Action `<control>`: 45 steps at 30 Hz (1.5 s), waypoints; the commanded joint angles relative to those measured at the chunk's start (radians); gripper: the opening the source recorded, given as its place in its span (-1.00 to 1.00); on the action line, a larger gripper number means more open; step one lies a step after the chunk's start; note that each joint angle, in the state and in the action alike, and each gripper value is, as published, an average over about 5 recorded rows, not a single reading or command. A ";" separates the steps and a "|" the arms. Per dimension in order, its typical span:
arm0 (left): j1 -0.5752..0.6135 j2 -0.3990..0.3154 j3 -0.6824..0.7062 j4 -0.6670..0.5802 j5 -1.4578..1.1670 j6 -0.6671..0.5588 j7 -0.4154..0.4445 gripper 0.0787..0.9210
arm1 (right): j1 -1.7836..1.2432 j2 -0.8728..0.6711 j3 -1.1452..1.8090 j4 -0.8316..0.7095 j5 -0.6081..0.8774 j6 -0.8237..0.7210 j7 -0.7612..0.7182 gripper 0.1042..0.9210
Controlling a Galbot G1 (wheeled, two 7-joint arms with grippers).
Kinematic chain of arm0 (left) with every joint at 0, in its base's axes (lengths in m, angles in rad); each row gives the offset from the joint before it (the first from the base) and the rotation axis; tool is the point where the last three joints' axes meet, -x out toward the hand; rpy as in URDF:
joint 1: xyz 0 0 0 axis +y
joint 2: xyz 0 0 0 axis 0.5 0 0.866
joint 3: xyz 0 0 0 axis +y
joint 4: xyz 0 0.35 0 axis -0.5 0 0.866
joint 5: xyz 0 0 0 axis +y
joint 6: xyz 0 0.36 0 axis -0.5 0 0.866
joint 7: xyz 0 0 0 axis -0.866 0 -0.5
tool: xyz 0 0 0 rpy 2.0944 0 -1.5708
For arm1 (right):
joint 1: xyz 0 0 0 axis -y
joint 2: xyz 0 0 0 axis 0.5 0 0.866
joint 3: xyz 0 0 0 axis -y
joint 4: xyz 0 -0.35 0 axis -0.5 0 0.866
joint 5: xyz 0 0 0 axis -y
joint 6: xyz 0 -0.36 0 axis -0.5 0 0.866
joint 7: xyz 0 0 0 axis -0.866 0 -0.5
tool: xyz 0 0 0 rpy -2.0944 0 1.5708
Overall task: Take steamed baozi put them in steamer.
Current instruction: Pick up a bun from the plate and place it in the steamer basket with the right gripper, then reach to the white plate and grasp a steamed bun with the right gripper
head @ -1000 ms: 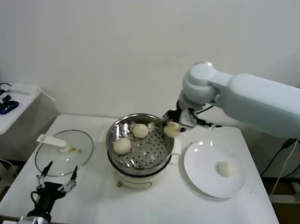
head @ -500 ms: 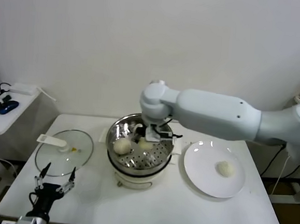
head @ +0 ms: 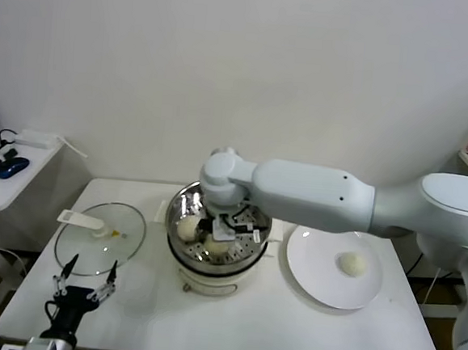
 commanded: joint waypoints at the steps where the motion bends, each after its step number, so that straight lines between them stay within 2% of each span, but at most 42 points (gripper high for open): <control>1: -0.004 -0.002 -0.007 -0.006 -0.016 0.007 -0.001 0.77 | -0.026 0.020 -0.001 -0.003 -0.011 0.009 -0.001 0.35; 21: -0.018 -0.001 -0.012 0.007 -0.027 0.014 -0.004 0.77 | -0.040 -0.001 0.002 0.003 -0.032 0.040 -0.003 0.37; 24: -0.019 -0.001 -0.013 0.008 -0.027 0.015 -0.005 0.77 | -0.041 -0.001 0.002 0.000 -0.025 0.046 -0.001 0.45; 29: -0.019 -0.001 -0.013 0.007 -0.028 0.016 -0.006 0.77 | -0.041 0.000 0.010 -0.011 -0.014 0.067 -0.002 0.71; 32: -0.019 -0.001 -0.013 0.005 -0.028 0.017 -0.006 0.77 | -0.032 -0.001 0.017 -0.018 0.000 0.075 -0.004 0.75; 38: -0.019 -0.003 -0.012 0.005 -0.027 0.017 -0.006 0.77 | 0.024 -0.019 0.035 -0.027 0.065 0.073 -0.014 0.76; 45: -0.020 -0.001 -0.013 0.003 -0.030 0.017 -0.007 0.77 | 0.169 -0.125 0.000 -0.022 0.270 0.008 -0.017 0.76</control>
